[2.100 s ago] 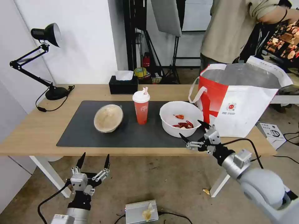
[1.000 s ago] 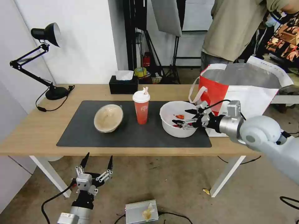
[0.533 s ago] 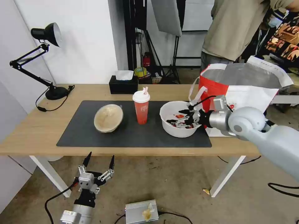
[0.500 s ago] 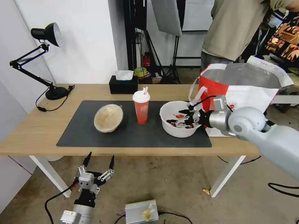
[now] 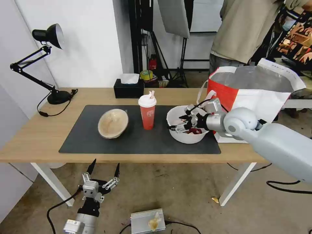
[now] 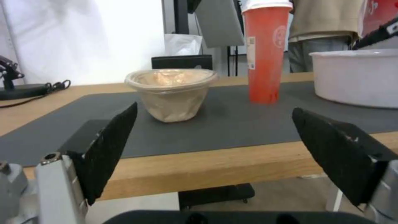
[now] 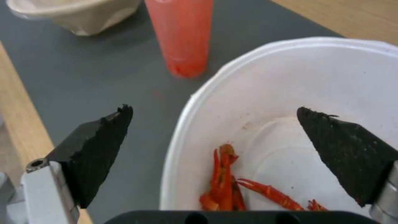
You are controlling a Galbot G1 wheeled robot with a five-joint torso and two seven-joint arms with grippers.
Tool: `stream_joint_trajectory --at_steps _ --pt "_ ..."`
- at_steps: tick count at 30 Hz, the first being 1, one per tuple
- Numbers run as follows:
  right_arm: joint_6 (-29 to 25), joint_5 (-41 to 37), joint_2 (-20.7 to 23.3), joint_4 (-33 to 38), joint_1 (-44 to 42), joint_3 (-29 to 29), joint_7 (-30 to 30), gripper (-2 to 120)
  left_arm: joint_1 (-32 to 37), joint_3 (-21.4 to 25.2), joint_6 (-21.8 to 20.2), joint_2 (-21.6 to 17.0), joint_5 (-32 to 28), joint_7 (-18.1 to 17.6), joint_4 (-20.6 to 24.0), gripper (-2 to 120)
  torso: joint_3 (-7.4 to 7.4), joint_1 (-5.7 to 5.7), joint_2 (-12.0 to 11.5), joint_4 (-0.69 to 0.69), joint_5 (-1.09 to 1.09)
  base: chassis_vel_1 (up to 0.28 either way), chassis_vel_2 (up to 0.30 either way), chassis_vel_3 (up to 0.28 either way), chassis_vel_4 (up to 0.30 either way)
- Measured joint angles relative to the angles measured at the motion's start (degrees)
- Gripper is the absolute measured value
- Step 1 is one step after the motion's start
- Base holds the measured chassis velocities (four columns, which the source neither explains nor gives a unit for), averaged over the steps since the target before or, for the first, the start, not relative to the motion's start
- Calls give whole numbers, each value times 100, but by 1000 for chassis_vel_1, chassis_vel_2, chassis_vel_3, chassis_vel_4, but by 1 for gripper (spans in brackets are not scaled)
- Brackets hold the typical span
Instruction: Pick up the trash from the table and place it into the takeout bag.
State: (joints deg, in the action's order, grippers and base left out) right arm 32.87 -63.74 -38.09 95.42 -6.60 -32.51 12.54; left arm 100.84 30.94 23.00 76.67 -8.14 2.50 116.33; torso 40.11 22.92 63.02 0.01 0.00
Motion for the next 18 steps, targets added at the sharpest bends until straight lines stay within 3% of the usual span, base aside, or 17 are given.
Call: stream_joint_trajectory --at_steps 18 --pt "-25 230 -222 -218 -159 -14 -24 100 -75 11 29 15 -8 1 -104 100 0 0 0 -1 0 0 0 0 0"
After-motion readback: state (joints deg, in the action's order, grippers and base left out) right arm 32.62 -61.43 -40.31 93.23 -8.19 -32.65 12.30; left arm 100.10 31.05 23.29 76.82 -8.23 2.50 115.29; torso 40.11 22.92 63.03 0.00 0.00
